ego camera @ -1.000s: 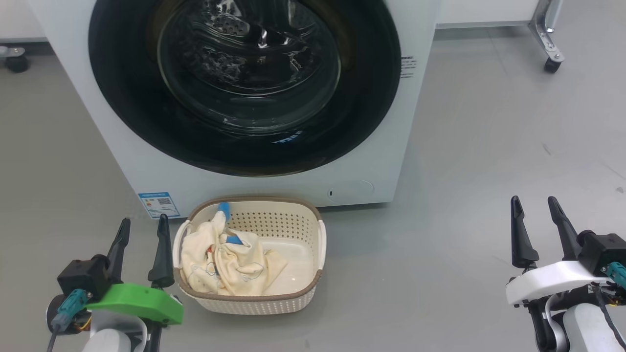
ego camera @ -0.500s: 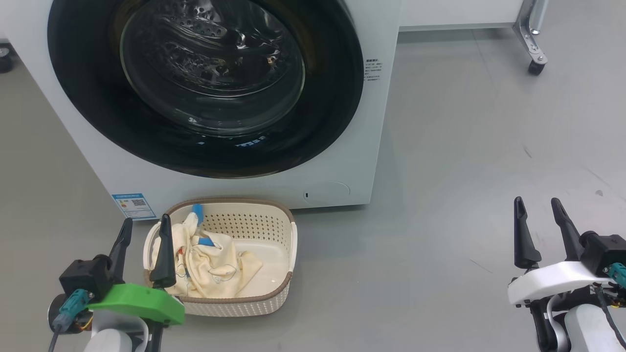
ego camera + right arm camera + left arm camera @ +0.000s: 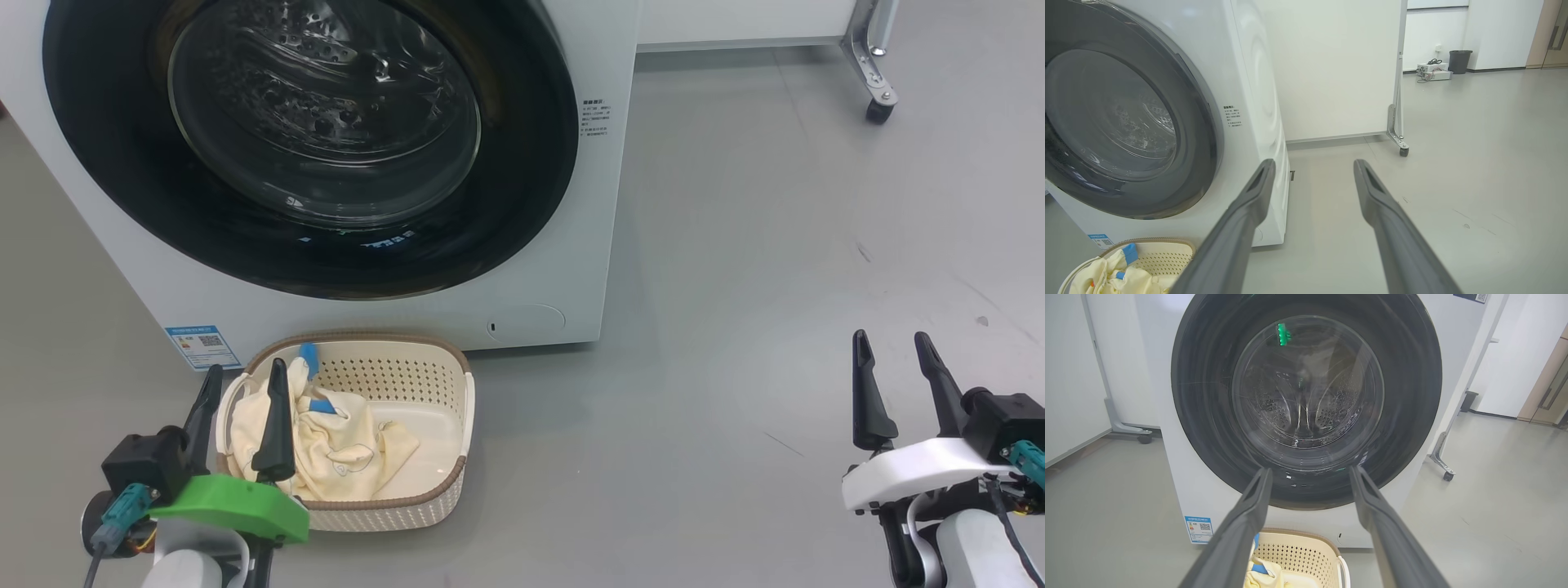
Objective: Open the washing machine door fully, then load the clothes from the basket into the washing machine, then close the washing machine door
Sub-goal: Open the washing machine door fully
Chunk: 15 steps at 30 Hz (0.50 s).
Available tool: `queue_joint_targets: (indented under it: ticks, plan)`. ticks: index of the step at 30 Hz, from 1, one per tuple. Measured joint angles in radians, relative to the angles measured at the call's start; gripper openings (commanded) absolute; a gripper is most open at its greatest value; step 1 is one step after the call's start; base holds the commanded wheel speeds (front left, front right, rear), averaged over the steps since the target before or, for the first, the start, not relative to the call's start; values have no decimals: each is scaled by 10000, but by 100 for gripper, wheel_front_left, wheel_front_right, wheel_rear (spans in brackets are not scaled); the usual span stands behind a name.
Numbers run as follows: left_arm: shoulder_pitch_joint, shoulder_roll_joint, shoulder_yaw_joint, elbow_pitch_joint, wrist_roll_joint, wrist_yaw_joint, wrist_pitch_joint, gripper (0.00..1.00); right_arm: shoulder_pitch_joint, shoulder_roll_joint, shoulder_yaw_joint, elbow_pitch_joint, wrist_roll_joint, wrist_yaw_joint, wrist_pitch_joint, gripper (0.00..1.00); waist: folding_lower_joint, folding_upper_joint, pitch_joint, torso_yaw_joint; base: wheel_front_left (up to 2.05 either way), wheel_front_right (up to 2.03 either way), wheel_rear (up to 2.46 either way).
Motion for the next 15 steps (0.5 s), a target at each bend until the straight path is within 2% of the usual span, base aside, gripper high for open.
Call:
queue_joint_targets:
  ticks: [15]
  plan:
    - [0, -13, -2, 2, 46, -2, 0, 100, 0, 56, -102, 8, -52, 73, 0, 100, 0, 0, -6, -10, 1, 1, -2]
